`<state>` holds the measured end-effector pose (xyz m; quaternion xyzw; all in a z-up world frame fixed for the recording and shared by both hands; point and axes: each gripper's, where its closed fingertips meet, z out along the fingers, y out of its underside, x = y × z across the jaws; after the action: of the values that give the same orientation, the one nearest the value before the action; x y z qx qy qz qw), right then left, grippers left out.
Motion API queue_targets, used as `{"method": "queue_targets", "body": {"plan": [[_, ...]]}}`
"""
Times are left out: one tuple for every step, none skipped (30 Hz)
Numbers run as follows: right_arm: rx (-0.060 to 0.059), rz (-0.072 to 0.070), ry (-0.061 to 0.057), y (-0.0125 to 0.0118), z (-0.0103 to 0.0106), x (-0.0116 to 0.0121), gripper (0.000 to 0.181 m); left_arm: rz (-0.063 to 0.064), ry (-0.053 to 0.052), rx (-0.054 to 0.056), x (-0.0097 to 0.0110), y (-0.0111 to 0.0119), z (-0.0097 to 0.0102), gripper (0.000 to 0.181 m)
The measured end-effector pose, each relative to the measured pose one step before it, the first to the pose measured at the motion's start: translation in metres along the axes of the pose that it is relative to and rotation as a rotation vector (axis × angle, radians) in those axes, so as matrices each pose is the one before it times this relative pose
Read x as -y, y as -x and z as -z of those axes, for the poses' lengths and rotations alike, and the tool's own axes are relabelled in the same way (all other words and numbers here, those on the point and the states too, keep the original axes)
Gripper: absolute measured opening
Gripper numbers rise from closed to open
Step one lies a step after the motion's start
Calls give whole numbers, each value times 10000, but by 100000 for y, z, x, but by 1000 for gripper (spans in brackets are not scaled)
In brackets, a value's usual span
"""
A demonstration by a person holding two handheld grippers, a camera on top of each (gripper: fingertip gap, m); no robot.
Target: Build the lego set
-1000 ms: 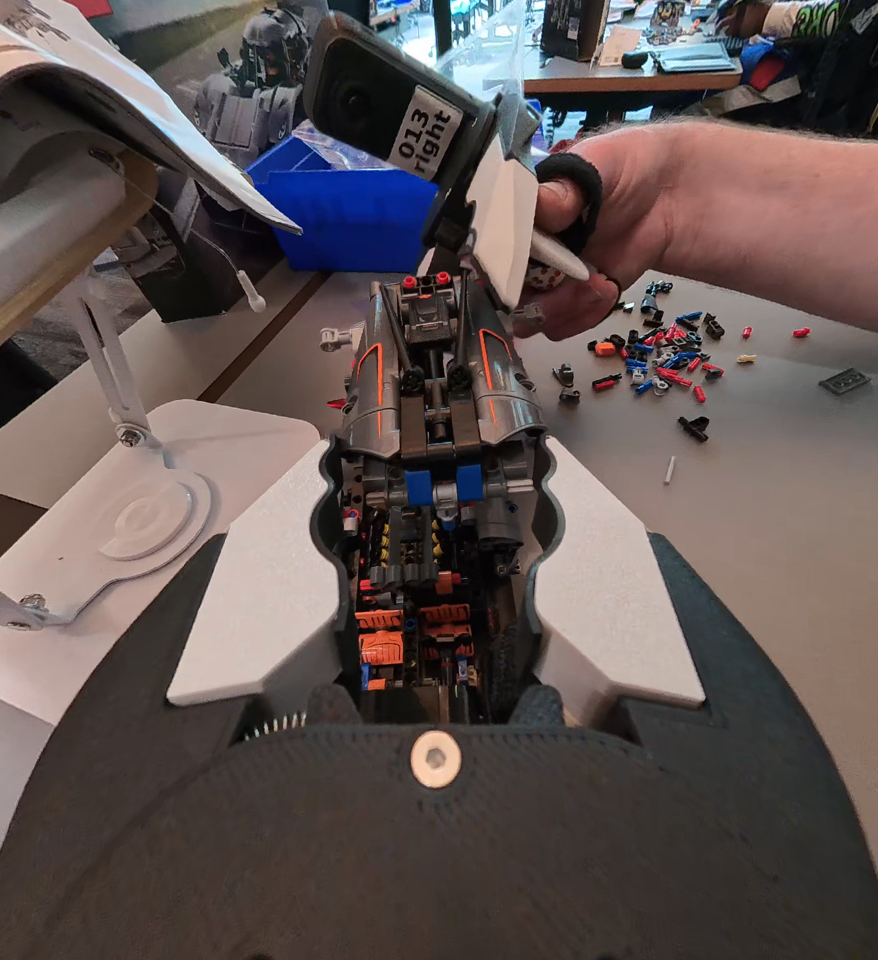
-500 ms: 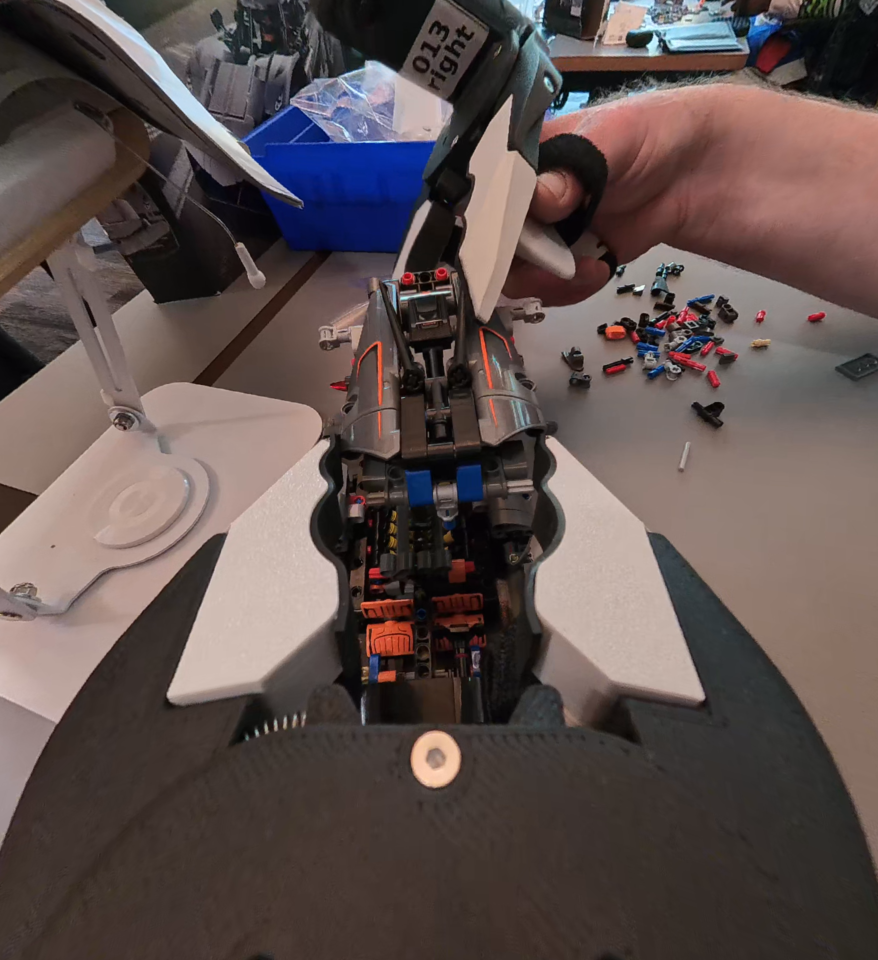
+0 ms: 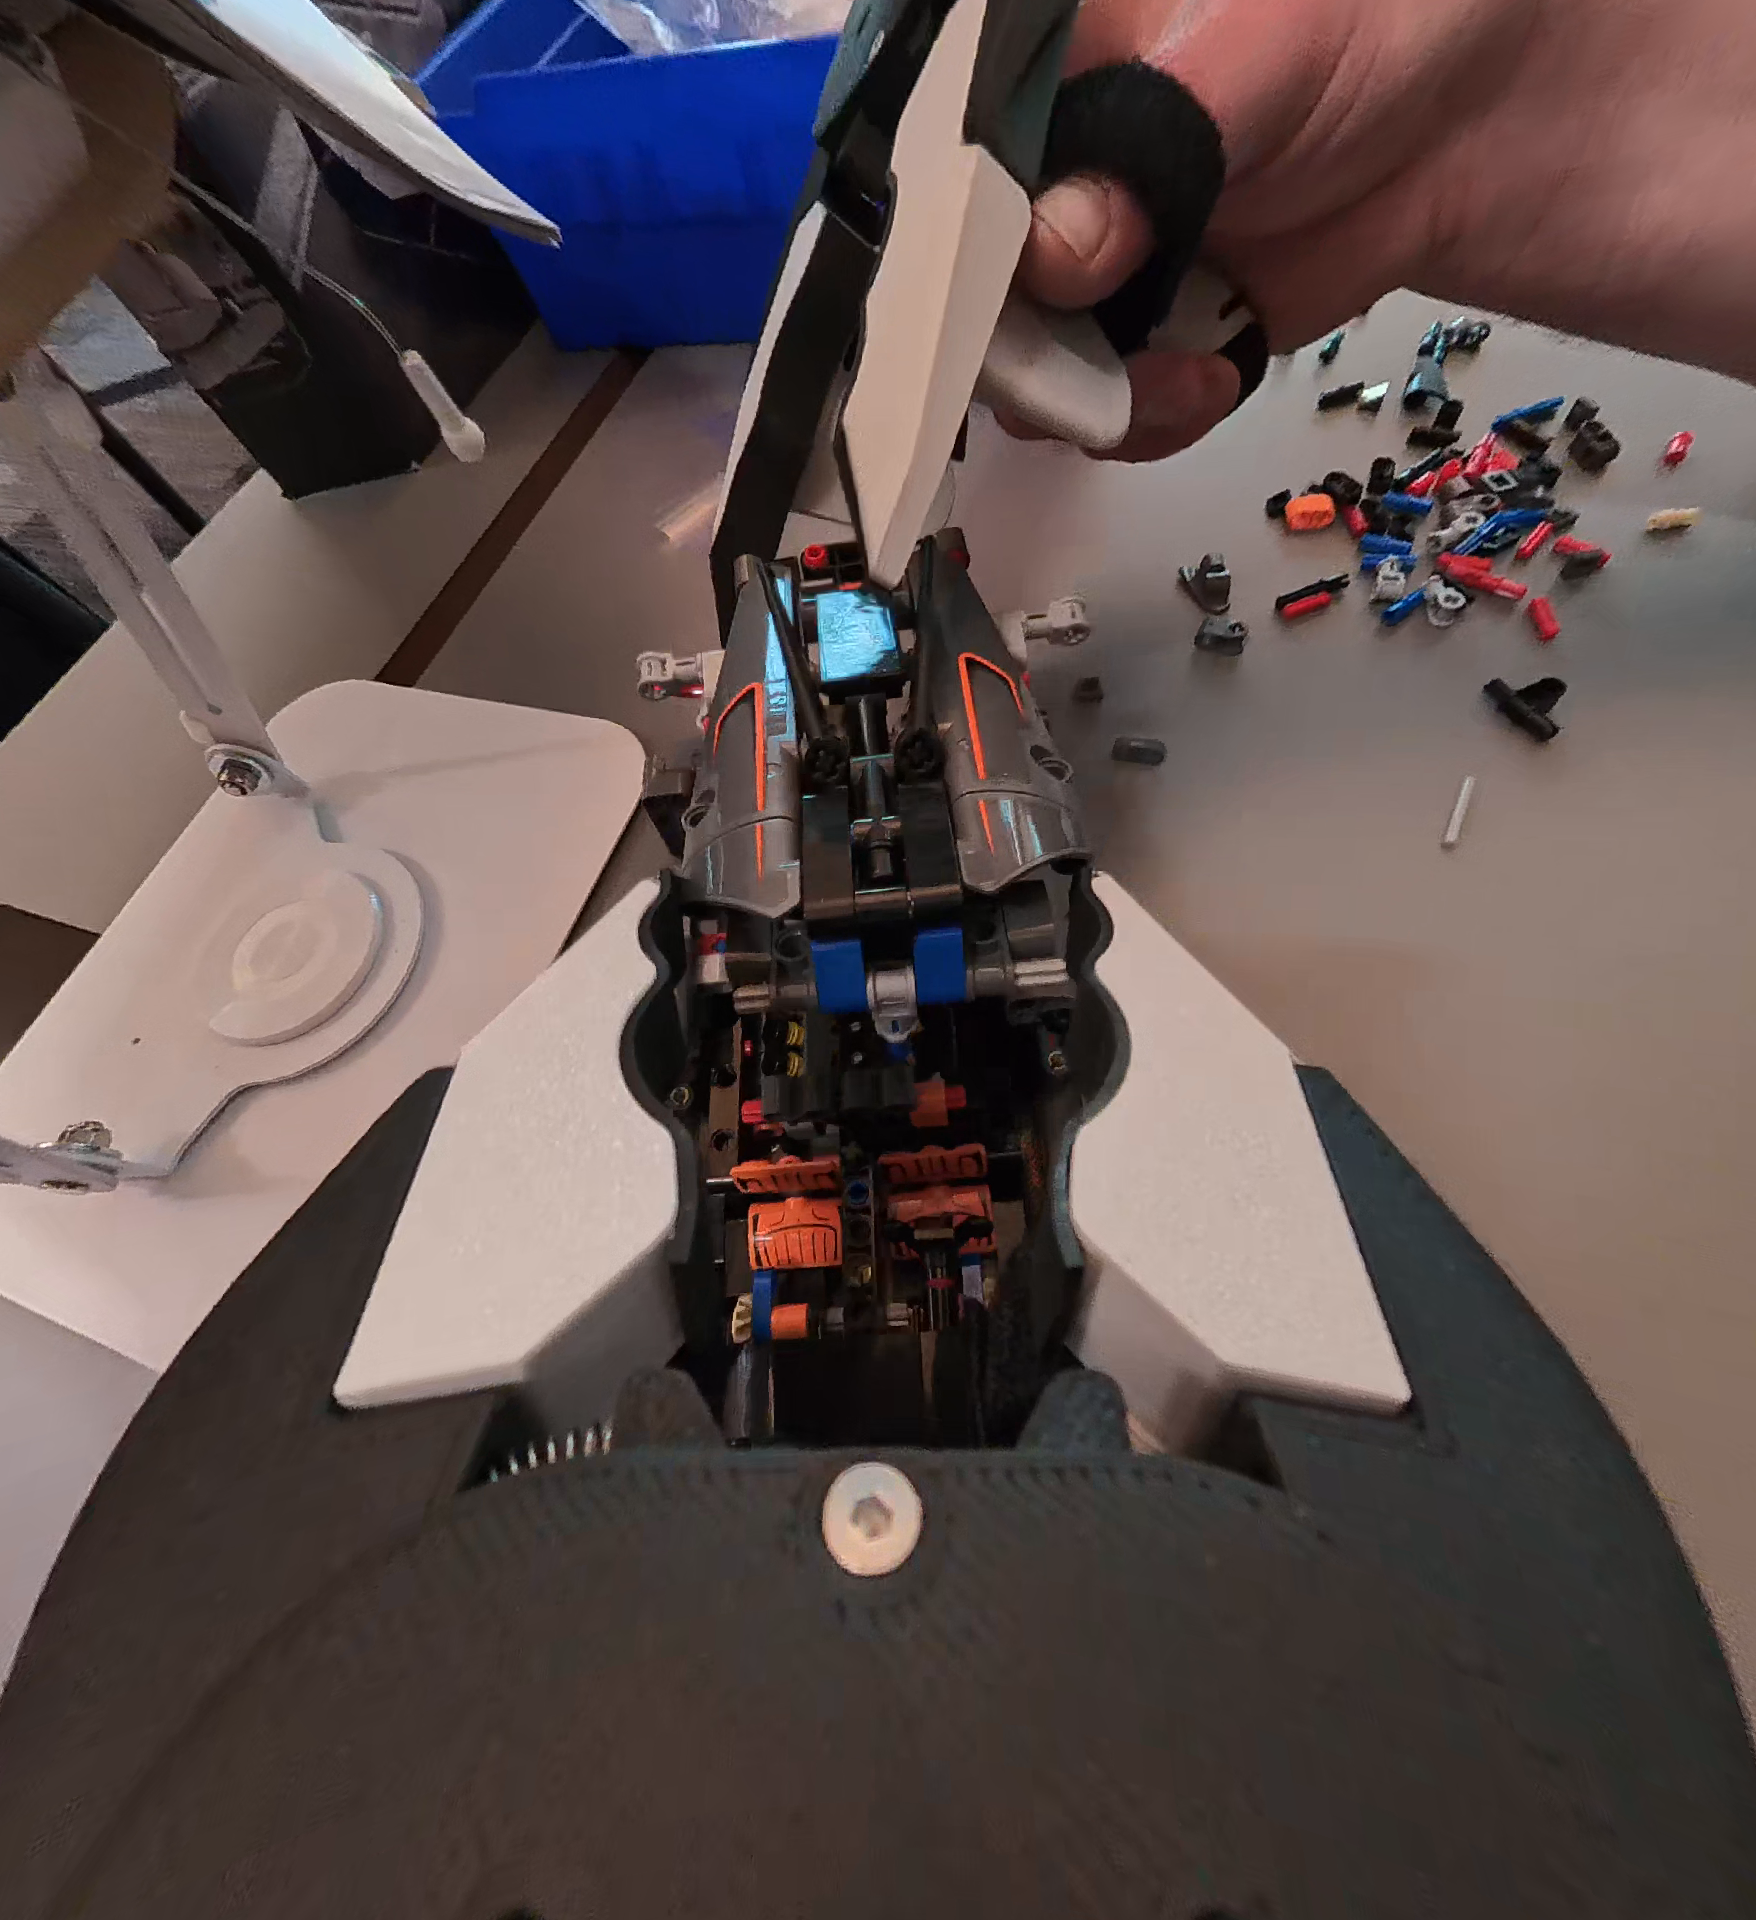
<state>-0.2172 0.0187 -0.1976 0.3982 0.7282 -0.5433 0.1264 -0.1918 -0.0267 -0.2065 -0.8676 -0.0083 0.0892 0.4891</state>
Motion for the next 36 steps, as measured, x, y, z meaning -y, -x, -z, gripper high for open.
{"method": "queue_targets", "body": {"plan": [[-45,6,79,-209,-121,-161,65,-21,75,23,-94,-6,-88,72],[-31,-9,67,-207,-90,-156,65,14,67,-3,-79,3,-99,72],[-22,-5,29,-144,-65,-77,65,24,73,4,-70,29,-89,72],[-41,23,36,-148,-47,-58,65,12,107,14,-103,45,-102,72],[-64,42,75,-156,-43,-88,64,-9,108,-2,-97,17,-106,72],[-74,48,95,-145,-23,-100,65,-23,88,-1,-67,-15,-127,72],[-88,66,115,-142,1,-120,64,-47,117,-14,-83,-52,-147,71],[-120,82,122,-178,31,-116,64,-79,149,-7,-130,-45,-161,72],[-130,77,92,-195,52,-79,63,-75,136,-30,-96,-82,-185,72],[-80,50,67,-139,51,-43,63,-52,131,-26,-86,-70,-191,72],[-56,31,17,-119,76,51,62,-65,132,2,-120,-15,-193,72],[-36,57,-98,-57,102,226,60,-56,106,24,-108,41,-133,70],[21,42,-97,54,67,234,60,-38,36,15,-37,37,-104,69],[48,13,2,100,-1,94,59,-3,-11,25,-1,76,-64,69],[26,25,65,60,-53,0,60,46,-4,-31,4,23,-79,69],[3,21,71,4,-115,-29,59,40,-4,-21,13,33,-71,69],[6,-2,83,-19,-145,-57,60,-8,31,-8,-40,23,-56,69],[-6,13,95,-24,-161,-87,60,-33,54,6,-83,29,-33,69],[-28,58,61,0,-148,-43,61,12,70,-18,-128,-20,-30,69],[-32,101,60,25,-87,-30,61,18,55,-4,-82,-18,-18,69],[-65,212,63,74,1,-6,64,-41,5,54,-28,37,32,69],[-154,342,64,45,62,55,66,-34,-49,25,46,2,58,69],[-261,542,31,14,134,188,69,30,18,-43,-36,-31,12,69],[-151,778,116,342,125,148,76,24,73,-40,-112,-1,-4,69],[-78,872,183,560,79,158,82,3,77,0,-147,97,-4,69],[-98,869,298,525,86,103,86,10,32,-39,-98,76,16,69],[-46,909,439,568,43,-40,91,59,8,-76,-80,63,17,69],[-138,919,476,370,-32,-38,94,71,-6,-91,-58,47,35,69],[-188,799,470,161,-98,32,97,54,-40,-68,-11,60,69,69],[22,617,459,274,-193,41,100,39,-58,-81,54,18,82,69],[221,480,414,390,-278,52,101,40,-40,-43,66,47,74,69],[171,412,409,146,-325,-26,103,26,-37,-39,103,63,59,69],[182,338,344,75,-370,5,103,25,-20,-48,98,36,36,69],[292,201,216,138,-413,119,103,4,7,-30,96,35,36,68],[387,109,173,283,-446,142,102,-27,6,-8,92,37,35,68],[334,127,273,247,-510,-48,97,-19,13,-21,52,9,15,69]]}}
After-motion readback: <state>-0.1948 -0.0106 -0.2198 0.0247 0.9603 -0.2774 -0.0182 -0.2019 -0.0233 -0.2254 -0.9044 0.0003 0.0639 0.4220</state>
